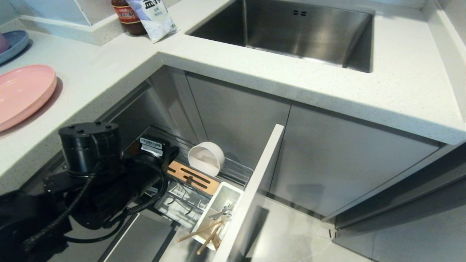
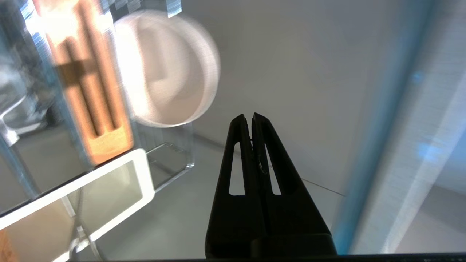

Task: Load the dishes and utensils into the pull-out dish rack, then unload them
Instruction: Pick up the plate and place it in the cupboard

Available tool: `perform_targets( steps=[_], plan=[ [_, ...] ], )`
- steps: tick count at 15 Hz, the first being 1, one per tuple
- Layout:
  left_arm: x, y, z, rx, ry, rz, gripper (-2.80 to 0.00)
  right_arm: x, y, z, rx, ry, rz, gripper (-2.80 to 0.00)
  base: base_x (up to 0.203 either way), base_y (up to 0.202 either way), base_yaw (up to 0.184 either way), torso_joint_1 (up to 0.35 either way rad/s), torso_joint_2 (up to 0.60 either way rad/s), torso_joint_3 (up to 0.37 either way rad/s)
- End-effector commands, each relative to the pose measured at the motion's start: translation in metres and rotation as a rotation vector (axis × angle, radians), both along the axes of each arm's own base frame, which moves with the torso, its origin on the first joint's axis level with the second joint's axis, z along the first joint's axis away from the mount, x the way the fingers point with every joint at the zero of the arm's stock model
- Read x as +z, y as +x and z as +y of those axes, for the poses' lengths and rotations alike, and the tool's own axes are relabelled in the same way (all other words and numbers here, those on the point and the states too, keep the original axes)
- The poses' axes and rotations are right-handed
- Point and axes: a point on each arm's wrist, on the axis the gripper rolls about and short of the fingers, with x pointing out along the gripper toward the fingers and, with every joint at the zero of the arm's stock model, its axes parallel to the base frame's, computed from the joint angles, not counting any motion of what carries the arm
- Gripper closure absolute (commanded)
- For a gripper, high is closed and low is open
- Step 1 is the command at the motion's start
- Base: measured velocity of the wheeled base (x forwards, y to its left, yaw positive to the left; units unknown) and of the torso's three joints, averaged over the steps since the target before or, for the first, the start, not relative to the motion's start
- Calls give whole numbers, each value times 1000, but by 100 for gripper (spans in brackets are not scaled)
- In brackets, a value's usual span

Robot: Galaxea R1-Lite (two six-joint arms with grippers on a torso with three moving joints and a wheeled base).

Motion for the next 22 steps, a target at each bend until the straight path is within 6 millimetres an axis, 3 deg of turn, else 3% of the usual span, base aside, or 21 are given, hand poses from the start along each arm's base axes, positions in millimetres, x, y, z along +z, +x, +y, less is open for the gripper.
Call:
perform_targets(
  steps=[1, 6, 9, 11, 13, 17, 20, 22],
  plan=[
    [37, -24, 10, -22, 42, -144, 0, 0, 0, 0, 0, 1, -1, 0, 0, 0, 0, 0, 0, 0],
    [113, -68, 17, -121, 624, -581, 0, 0, 0, 0, 0, 0, -1, 0, 0, 0, 0, 0, 0, 0],
    [166, -67, 36, 37, 790, -748, 0, 0, 0, 0, 0, 1, -3, 0, 0, 0, 0, 0, 0, 0],
    [198, -65, 55, 165, 844, -749, 0, 0, 0, 0, 0, 0, -1, 0, 0, 0, 0, 0, 0, 0],
    [210, -59, 79, 289, 937, -644, 0, 0, 0, 0, 0, 1, -1, 0, 0, 0, 0, 0, 0, 0],
    [214, -60, 121, 420, 1134, -306, 0, 0, 0, 0, 0, 1, -2, 0, 0, 0, 0, 0, 0, 0],
    [212, -64, 129, 413, 1174, -189, 0, 0, 0, 0, 0, 1, -2, 0, 0, 0, 0, 0, 0, 0],
    [206, -55, 130, 440, 1236, -84, 0, 0, 0, 0, 0, 1, -1, 0, 0, 0, 0, 0, 0, 0]
  ],
)
